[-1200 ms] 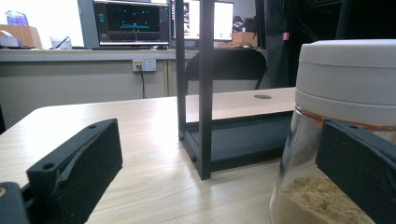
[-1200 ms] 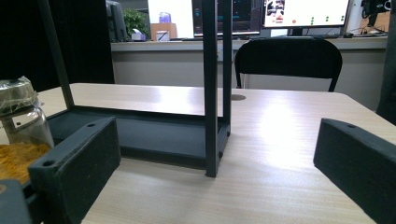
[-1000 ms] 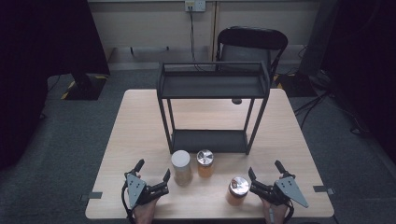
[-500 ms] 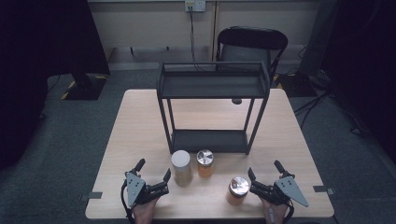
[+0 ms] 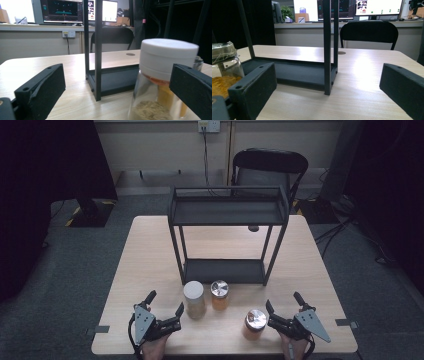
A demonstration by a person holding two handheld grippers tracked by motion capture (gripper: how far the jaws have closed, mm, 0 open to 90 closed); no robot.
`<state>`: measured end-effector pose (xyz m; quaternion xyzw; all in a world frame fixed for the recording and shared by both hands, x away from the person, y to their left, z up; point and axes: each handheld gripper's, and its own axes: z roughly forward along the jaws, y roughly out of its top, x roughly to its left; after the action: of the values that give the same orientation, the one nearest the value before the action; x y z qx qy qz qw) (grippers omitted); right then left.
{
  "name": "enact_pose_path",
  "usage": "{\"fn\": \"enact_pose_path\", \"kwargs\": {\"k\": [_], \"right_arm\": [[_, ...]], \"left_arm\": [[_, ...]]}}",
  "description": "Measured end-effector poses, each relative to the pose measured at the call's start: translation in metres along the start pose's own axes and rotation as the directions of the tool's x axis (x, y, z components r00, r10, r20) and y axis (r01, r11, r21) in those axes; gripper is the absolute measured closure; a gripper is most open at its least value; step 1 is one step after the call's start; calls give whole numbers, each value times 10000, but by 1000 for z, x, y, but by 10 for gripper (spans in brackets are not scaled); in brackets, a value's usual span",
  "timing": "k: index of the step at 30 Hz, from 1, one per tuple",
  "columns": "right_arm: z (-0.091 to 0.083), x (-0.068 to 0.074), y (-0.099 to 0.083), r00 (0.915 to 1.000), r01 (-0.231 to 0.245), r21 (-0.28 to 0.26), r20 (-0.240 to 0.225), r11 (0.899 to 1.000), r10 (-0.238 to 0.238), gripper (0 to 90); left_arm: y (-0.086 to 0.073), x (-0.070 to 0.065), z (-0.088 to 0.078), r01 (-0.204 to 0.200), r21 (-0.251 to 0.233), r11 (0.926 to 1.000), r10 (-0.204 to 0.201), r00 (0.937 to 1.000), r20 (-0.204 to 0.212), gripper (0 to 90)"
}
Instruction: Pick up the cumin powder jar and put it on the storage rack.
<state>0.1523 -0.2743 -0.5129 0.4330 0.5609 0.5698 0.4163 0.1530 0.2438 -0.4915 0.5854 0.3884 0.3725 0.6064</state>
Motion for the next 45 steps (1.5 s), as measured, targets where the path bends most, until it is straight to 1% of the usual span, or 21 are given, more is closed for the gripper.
{"fn": "enact_pose_path", "kwargs": {"k": [2,11,15,16,21,24,27,28,29,37,38,40,45], "right_arm": [[0,0,0,10000,3,-14,-3,10000,-3,5],[0,1,0,9999,106,-4,22,9999,-106,6],[0,1,0,9999,145,5,10,9999,-145,9],[0,1,0,9999,129,-5,13,9999,-129,9],[0,1,0,9999,153,-15,9,9999,-153,9],[0,2,0,9999,172,-13,14,9999,-172,9],[0,2,0,9998,173,-10,3,9998,-173,9],[0,1,0,9999,162,-5,-2,9999,-162,9],[0,1,0,9999,163,0,-5,9999,-163,9],[0,2,0,9999,167,2,3,9999,-167,9],[0,2,0,9999,167,-11,5,9999,-167,9],[0,2,0,9998,179,-17,11,9998,-179,9],[0,2,0,9998,179,-7,12,9998,-179,11]], "left_arm": [[3,0,-1,109,22,9999,-109,9999,116,0],[12,0,-2,-37,-149,9999,44,9990,437,0],[16,-2,2,-145,-143,9998,153,9984,539,0],[18,-3,4,-151,-121,9998,159,9977,660,0],[21,-5,8,-157,-122,9998,167,9963,838,0],[23,-7,12,19,-177,9998,-1,9947,1028,0],[26,-10,14,100,-250,9996,-74,9945,1046,1],[27,-10,16,73,-232,9997,-47,9941,1079,1],[30,-11,18,-47,-210,9998,71,9934,1146,1],[37,-13,25,-217,-38,9998,220,9922,1226,13],[39,-13,26,-226,23,9997,222,9927,1187,16],[41,-11,29,-112,85,9999,101,9919,1268,22],[47,-8,33,-170,126,9998,150,9899,1410,43]]}}
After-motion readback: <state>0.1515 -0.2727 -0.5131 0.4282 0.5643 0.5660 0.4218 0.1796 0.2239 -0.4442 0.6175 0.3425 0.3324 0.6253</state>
